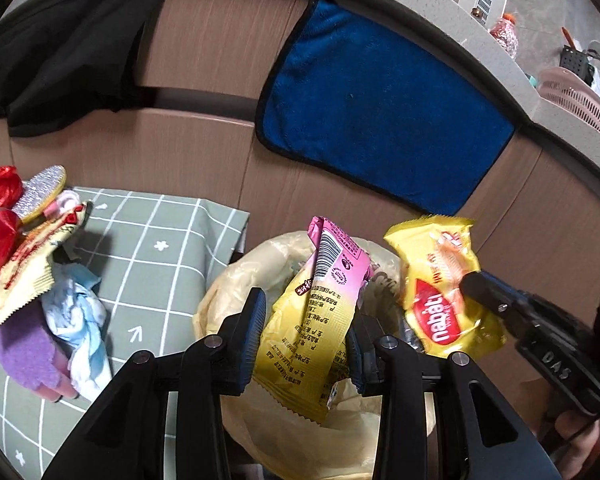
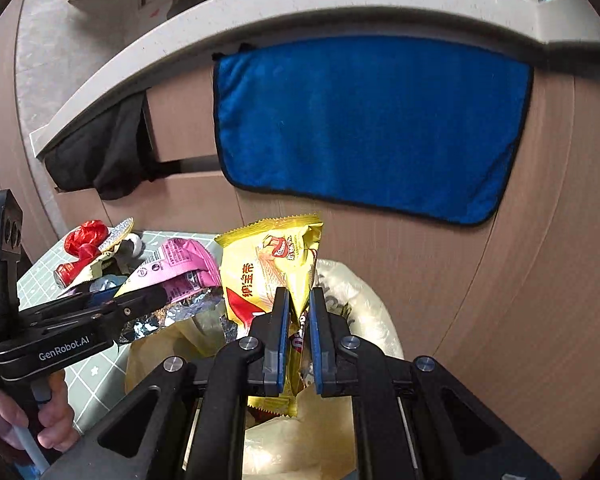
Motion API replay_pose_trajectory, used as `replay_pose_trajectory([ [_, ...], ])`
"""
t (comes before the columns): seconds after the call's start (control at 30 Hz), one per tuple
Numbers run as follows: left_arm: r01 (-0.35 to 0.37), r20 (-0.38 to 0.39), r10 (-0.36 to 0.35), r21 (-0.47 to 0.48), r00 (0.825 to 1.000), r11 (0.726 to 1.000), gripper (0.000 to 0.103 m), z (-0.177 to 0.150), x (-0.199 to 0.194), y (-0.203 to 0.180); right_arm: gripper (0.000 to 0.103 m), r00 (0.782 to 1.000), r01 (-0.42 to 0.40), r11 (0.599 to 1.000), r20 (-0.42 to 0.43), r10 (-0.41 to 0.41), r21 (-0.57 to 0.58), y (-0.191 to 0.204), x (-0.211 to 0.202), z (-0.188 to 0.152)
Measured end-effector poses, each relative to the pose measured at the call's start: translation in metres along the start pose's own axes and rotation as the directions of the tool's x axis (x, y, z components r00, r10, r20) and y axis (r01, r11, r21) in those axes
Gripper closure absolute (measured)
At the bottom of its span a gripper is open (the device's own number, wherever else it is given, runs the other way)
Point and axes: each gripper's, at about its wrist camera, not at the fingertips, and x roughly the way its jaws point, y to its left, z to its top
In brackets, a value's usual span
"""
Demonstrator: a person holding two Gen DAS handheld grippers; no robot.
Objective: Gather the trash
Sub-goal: 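Carry both wrappers over the bin and open both grippers to drop them, then return both grippers to the table and reach toward the cream snack bag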
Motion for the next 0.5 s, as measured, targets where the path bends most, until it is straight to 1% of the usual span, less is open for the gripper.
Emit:
replay_pose_trajectory([
  [0.07, 0.024, -0.008, -0.024, -0.002, 1.000, 1.000, 0.056, 0.002, 0.001, 0.001, 0.093, 1.000, 0.002, 1.000, -0.010, -0.002, 0.008, -0.001, 0.005, -0.003],
  [0.13, 0.018, -0.017, -0.018, 0.003, 1.000, 1.000, 0.053, 0.005, 0.000, 0.002, 0.090, 1.000, 0.003, 1.000, -0.012, -0.003, 0.022, -0.003, 0.007, -0.005],
  [0.23, -0.012, 0.003, 0.012, 0.000, 1.000, 1.000, 0.052, 0.009, -0.006, 0.007, 0.088, 0.999, -0.023, 0.998, -0.024, 0.024, 0.054, -0.008, 0.011, -0.008],
  [0.3, -0.006, 0.014, 0.006, -0.026, 1.000, 1.000, 0.051, 0.011, -0.013, 0.013, 0.078, 0.998, -0.044, 0.996, -0.035, 0.047, 0.073, -0.009, 0.014, -0.010],
  [0.33, -0.003, 0.019, 0.004, -0.043, 1.000, 0.999, 0.051, 0.012, -0.016, 0.017, 0.076, 0.998, -0.050, 0.995, -0.037, 0.053, 0.081, -0.010, 0.015, -0.011],
  [0.43, -0.018, 0.044, 0.021, -0.067, 0.999, 0.998, 0.051, 0.012, -0.030, 0.025, 0.075, 0.998, -0.048, 0.995, -0.042, 0.052, 0.089, -0.008, 0.015, -0.011],
  [0.5, -0.041, 0.066, 0.046, -0.071, 0.997, 0.997, 0.051, 0.013, -0.042, 0.030, 0.075, 0.998, -0.045, 0.995, -0.040, 0.049, 0.084, -0.004, 0.013, -0.009],
])
